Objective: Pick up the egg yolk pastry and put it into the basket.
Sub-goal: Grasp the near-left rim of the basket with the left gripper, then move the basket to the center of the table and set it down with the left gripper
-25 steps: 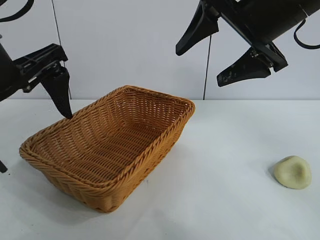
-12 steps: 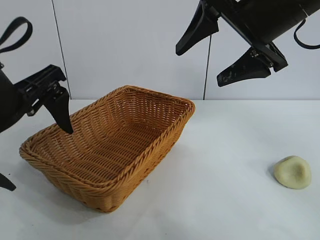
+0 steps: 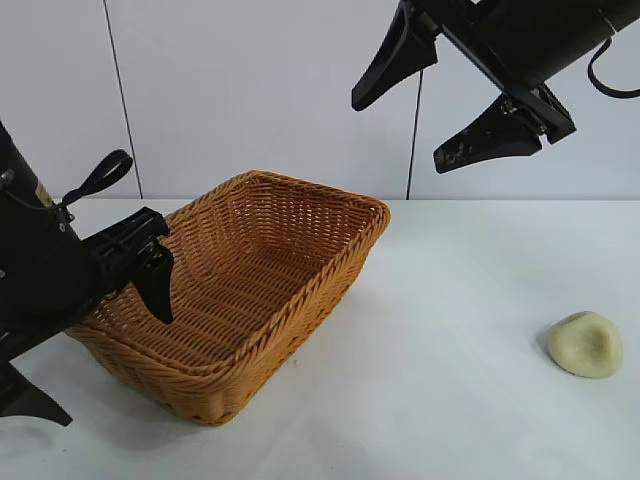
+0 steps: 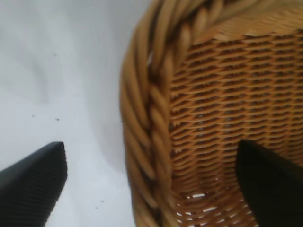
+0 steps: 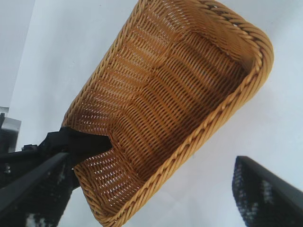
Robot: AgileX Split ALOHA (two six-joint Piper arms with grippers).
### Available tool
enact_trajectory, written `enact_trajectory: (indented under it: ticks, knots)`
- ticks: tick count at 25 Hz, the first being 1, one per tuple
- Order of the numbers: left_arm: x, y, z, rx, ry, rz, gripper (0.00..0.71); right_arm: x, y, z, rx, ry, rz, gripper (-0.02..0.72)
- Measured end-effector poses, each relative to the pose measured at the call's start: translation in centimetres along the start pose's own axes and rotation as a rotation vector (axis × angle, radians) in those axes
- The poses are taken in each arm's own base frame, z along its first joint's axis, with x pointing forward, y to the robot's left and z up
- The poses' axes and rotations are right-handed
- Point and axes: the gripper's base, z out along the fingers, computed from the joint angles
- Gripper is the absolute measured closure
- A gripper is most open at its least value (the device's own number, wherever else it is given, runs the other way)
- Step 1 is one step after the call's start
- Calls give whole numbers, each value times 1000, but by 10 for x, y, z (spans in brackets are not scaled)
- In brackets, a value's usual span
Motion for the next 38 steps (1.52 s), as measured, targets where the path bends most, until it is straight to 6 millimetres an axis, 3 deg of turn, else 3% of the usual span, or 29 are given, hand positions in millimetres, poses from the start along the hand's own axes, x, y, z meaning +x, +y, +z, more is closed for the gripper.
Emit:
enact_trajectory:
  ticks: [9,12,16,21,25,33,38]
  knots:
    - [0,0,0,-1,0,9,524,0,0,0,0,0,0,50]
    - [0,-1,-1,-1,4,1,602,0,0,0,0,0,0,50]
    - [0,-9,-6,-32,20,30,618,0,0,0,0,0,0,50]
    - [-2,-32,-17,-2,21,168,618,0,0,0,0,0,0,50]
    - [-13,-42,-24,0,36,233,618,0,0,0,0,0,0,50]
    - [-55,-42,-35,64,120,288,618,0,0,0,0,0,0,50]
    - [-60,-38,-36,80,161,389,620,0,0,0,0,0,0,50]
